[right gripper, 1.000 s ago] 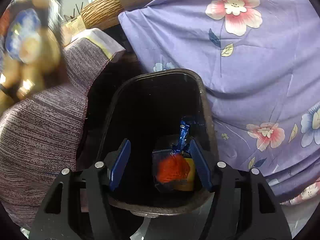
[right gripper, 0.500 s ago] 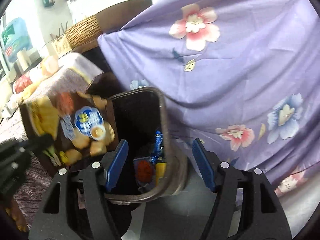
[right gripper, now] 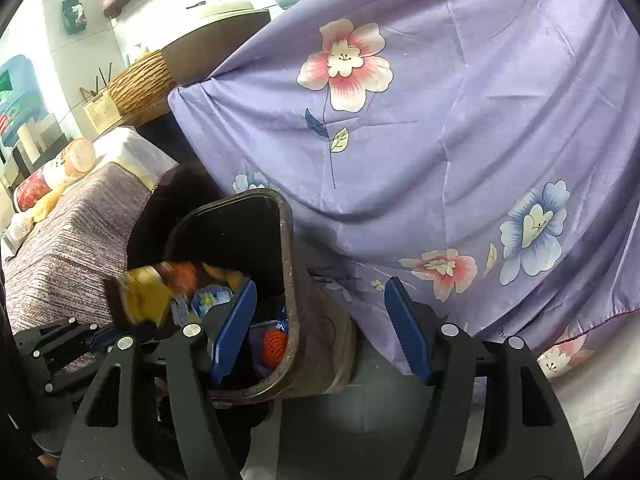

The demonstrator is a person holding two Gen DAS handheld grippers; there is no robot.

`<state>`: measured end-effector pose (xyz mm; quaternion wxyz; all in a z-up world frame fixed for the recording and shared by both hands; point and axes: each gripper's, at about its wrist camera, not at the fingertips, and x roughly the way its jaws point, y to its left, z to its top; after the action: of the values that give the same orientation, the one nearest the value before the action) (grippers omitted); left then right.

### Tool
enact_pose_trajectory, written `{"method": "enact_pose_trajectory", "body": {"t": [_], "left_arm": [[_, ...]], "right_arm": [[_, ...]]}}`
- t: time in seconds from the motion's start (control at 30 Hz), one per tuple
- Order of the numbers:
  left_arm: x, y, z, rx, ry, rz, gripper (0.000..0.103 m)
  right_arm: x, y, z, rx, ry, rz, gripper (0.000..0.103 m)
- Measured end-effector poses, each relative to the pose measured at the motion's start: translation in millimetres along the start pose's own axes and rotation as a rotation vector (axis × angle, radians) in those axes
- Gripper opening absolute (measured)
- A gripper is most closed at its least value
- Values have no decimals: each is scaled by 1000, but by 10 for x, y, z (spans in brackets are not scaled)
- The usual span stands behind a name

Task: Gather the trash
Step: 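Lower the snack bag into the bin and open the left tool, then move the right tool to the white juice bottle and grasp it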

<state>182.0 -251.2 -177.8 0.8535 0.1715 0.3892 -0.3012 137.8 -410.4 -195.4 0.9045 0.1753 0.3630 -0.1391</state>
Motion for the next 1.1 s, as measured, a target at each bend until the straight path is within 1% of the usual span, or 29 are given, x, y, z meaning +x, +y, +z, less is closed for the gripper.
{"method": "enact_pose_trajectory", "body": {"t": [0.03, 0.07, 0.1, 0.17, 0.4, 0.67, 0.8, 0.9, 0.93, 1.03, 1.1], "left_arm": [[-16, -11, -6, 5, -9, 3, 45], [-58, -22, -17, 10, -28, 9, 59], [-95, -25, -25, 11, -42, 11, 63], [-149, -21, -32, 6, -43, 3, 65], [-441, 57, -64, -39, -75, -20, 82], [-880, 223, -120, -49, -117, 5, 91], [-1124, 393, -145, -71, -147, 38, 96], [-1268, 536, -170, -87, -161, 65, 97], [-1298, 584, -174, -90, -163, 76, 97], [-1406, 777, -200, -102, -162, 121, 97], [-1458, 888, -219, -111, -160, 146, 97]], "right_arm": [[0, -5, 3, 1, 0, -1, 67], [3, -6, 6, 1, 2, -2, 68], [6, -4, 6, 1, 3, -2, 69], [8, 0, 3, 2, 3, -2, 71], [24, 57, -5, -9, 13, 11, 71], [3, 235, 51, -35, 18, 58, 71], [5, 396, 71, -64, 22, 86, 71], [-7, 587, 102, -105, 22, 115, 71], [-13, 639, 114, -116, 21, 124, 71], [-48, 850, 169, -158, 15, 168, 80], [-71, 1013, 210, -194, 9, 194, 80]]}}
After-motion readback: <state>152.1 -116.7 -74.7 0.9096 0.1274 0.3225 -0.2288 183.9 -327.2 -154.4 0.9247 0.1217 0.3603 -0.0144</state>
